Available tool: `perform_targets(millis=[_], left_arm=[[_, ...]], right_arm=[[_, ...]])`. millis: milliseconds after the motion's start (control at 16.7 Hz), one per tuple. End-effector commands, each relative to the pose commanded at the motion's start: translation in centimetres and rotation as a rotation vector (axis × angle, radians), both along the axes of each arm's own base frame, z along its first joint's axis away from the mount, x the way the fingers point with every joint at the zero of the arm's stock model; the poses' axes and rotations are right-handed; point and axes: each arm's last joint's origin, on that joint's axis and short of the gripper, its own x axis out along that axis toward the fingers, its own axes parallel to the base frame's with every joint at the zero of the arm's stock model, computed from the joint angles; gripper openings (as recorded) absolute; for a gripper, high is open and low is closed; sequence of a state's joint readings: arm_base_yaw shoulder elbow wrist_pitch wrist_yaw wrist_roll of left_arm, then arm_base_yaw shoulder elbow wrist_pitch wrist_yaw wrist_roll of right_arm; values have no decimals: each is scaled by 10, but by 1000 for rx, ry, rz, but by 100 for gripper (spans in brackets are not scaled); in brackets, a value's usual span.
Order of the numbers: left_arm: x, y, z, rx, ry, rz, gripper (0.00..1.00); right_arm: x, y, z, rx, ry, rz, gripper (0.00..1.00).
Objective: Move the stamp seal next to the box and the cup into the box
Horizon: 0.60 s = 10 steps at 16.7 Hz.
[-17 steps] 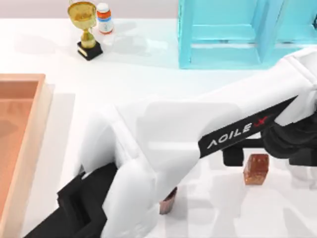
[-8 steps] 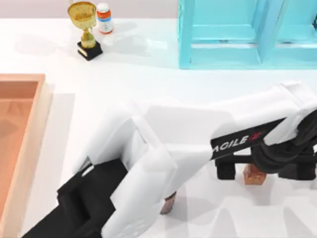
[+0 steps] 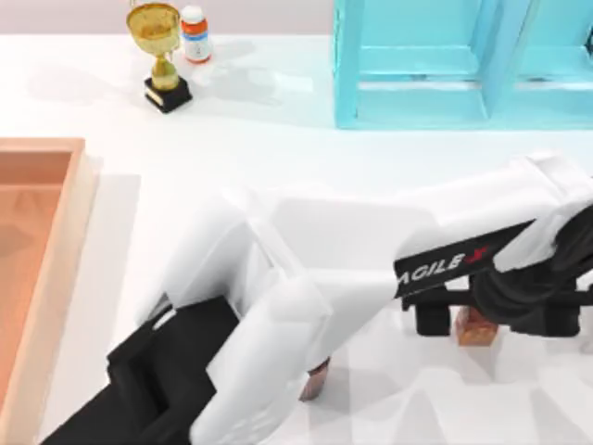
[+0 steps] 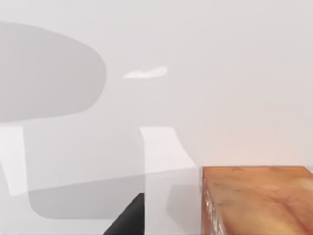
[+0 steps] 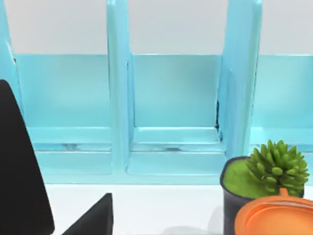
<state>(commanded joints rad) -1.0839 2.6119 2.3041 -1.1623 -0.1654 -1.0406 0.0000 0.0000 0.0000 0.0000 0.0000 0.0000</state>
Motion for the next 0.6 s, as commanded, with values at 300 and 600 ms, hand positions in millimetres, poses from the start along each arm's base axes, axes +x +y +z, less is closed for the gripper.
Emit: perform_targets(millis=[300,600], left_arm=[[0,0,0,0,0,0,25],[0,0,0,0,0,0,0]], right_arm=[[0,0,0,0,0,0,100],[0,0,0,0,0,0,100]])
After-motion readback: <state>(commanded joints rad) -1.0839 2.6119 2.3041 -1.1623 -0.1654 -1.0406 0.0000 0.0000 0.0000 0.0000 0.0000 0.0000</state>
